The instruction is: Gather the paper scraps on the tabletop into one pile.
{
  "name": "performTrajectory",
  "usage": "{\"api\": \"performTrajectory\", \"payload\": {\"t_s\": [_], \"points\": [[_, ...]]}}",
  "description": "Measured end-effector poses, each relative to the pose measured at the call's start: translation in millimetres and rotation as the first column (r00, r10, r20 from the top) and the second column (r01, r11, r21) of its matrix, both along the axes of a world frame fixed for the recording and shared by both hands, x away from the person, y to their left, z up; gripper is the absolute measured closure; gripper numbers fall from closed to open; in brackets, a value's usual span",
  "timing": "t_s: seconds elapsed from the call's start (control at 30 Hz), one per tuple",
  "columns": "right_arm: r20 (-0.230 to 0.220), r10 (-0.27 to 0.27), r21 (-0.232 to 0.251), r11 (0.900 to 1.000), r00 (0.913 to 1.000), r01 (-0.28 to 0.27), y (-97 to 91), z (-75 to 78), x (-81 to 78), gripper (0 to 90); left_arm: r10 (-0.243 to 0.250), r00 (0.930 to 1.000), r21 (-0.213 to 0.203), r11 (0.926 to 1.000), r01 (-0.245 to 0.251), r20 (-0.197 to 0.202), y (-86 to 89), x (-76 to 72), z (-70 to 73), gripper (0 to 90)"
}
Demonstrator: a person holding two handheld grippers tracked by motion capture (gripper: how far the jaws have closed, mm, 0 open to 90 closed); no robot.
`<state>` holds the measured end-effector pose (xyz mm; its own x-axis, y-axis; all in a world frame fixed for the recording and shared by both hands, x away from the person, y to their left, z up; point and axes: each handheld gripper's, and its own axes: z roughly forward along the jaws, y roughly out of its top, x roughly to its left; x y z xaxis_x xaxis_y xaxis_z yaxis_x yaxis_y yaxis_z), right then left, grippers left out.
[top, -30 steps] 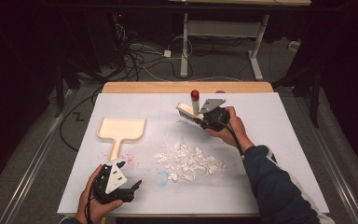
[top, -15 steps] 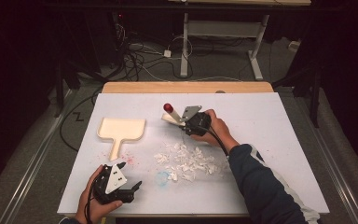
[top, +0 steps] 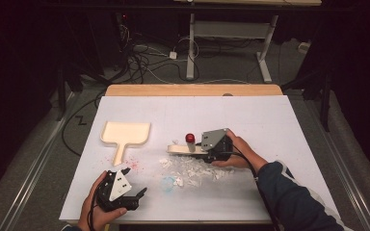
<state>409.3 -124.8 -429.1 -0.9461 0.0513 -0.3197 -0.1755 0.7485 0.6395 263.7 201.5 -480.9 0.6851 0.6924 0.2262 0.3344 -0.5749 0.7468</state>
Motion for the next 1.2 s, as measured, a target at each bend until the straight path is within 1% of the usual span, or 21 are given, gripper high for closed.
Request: {"api": "performTrajectory", "payload": {"t_s": [0.07, 0.13, 0.2, 0.23, 0.27, 0.33, 0.4, 0.47, 0.5, 0.6, 0.63, 0.7, 0.77, 0.9, 0.93, 1.0, 1.03, 1.1, 1.13, 1.17, 1.2], "points": [[-0.013, -0.003, 0.017, 0.9999, 0.9999, 0.003, -5.2, 6.3, -3.7, 68.0, 0.000, 1.0000, -0.002, 1.0000, 0.000, 0.001, -0.4, -0.2, 0.1, 16.6], [0.019, -0.024, 0.040, 0.9989, 0.9995, 0.023, -9.0, 15.4, -4.6, 68.0, 0.008, 0.9999, -0.004, 1.0000, -0.008, -0.008, -0.8, -0.6, 0.0, 16.6], [0.019, -0.039, 0.064, 0.9972, 0.9991, 0.037, -10.6, 22.5, -1.3, 68.0, 0.009, 0.9999, -0.007, 0.9999, -0.009, -0.009, -0.7, -0.2, 0.3, 16.6], [0.034, -0.066, 0.076, 0.9951, 0.9972, 0.063, -10.0, 26.5, 1.2, 68.0, 0.009, 0.9999, -0.007, 0.9999, -0.009, -0.009, -0.8, 0.0, 0.2, 16.6], [0.045, -0.084, 0.082, 0.9934, 0.9955, 0.080, -8.7, 28.3, 2.9, 68.0, 0.005, 1.0000, -0.003, 1.0000, -0.005, 0.001, -0.8, 0.9, 0.4, 16.6], [0.054, -0.111, 0.085, 0.9907, 0.9924, 0.106, -3.3, 30.7, 9.9, 68.0, 0.003, 1.0000, -0.003, 1.0000, -0.003, 0.001, -1.2, 1.6, 0.0, 16.6], [0.063, -0.138, 0.083, 0.9878, 0.9885, 0.132, 3.9, 28.4, 15.3, 68.0, 0.003, 0.9999, -0.008, 1.0000, -0.003, -0.013, -1.7, 1.7, -0.5, 16.6], [0.089, -0.166, 0.057, 0.9853, 0.9821, 0.161, 13.7, 22.9, 21.4, 68.0, -0.006, 1.0000, -0.005, 1.0000, 0.006, -0.004, -1.5, 2.9, -0.5, 16.6], [0.098, -0.185, 0.041, 0.9824, 0.9778, 0.182, 19.7, 18.6, 26.6, 68.0, -0.004, 0.9999, -0.006, 1.0000, 0.004, -0.015, -1.8, 2.8, -0.9, 16.6], [0.116, -0.210, 0.018, 0.9776, 0.9707, 0.210, 33.4, 7.6, 35.1, 68.0, -0.009, 0.9998, -0.004, 0.9999, 0.009, -0.017, -1.7, 3.5, -1.1, 16.6], [0.107, -0.212, 0.010, 0.9771, 0.9713, 0.212, 38.6, 3.3, 37.4, 68.0, -0.010, 0.9998, -0.008, 0.9999, 0.010, -0.016, -1.6, 3.5, -1.2, 16.6], [0.094, -0.195, 0.000, 0.9807, 0.9764, 0.195, 45.6, -2.7, 37.8, 68.0, -0.015, 0.9997, -0.009, 0.9999, 0.015, -0.018, -1.4, 3.8, -1.6, 16.6], [0.062, -0.170, 0.003, 0.9854, 0.9835, 0.170, 50.2, -7.0, 33.6, 67.9, -0.015, 0.9997, -0.008, 0.9998, 0.015, -0.018, -0.9, 3.9, -2.0, 16.6], [0.026, -0.085, -0.015, 0.9962, 0.9961, 0.085, 48.4, -11.9, 20.6, 67.3, -0.016, 0.9997, -0.006, 0.9999, 0.016, -0.018, -0.1, 2.9, -1.4, 16.6], [0.014, -0.047, -0.022, 0.9986, 0.9988, 0.048, 45.9, -11.5, 17.4, 67.2, -0.016, 0.9998, -0.012, 0.9998, 0.016, -0.015, -0.5, 2.3, -1.5, 16.6], [0.007, 0.001, -0.014, 0.9999, 1.0000, -0.001, 39.9, -9.6, 10.3, 67.3, -0.014, 0.9998, -0.015, 0.9998, 0.013, -0.014, -0.9, 1.0, -1.0, 16.6], [-0.025, 0.022, -0.013, 0.9997, 0.9994, -0.022, 33.5, -6.3, 4.4, 67.5, -0.014, 0.9998, -0.015, 0.9998, 0.014, -0.013, -1.1, 0.5, -0.9, 16.6], [-0.030, 0.063, 0.009, 0.9980, 0.9976, -0.063, 23.6, 1.0, -0.9, 67.9, -0.014, 0.9998, -0.015, 0.9998, 0.014, -0.013, -1.5, 0.0, -0.8, 16.6], [-0.035, 0.071, 0.026, 0.9972, 0.9968, -0.070, 18.7, 4.9, -2.9, 68.0, -0.015, 0.9998, -0.012, 0.9998, 0.014, -0.013, -1.6, -0.2, -0.6, 16.6], [-0.031, 0.056, 0.037, 0.9978, 0.9980, -0.055, 14.5, 8.6, -5.7, 67.9, -0.016, 0.9998, -0.009, 0.9998, 0.016, -0.012, -1.6, -0.2, -0.4, 16.6], [-0.002, 0.038, 0.041, 0.9984, 0.9993, -0.038, 11.0, 12.3, -7.6, 67.9, -0.016, 0.9998, -0.008, 0.9998, 0.016, -0.013, -1.7, -0.2, -0.2, 16.6]]}}
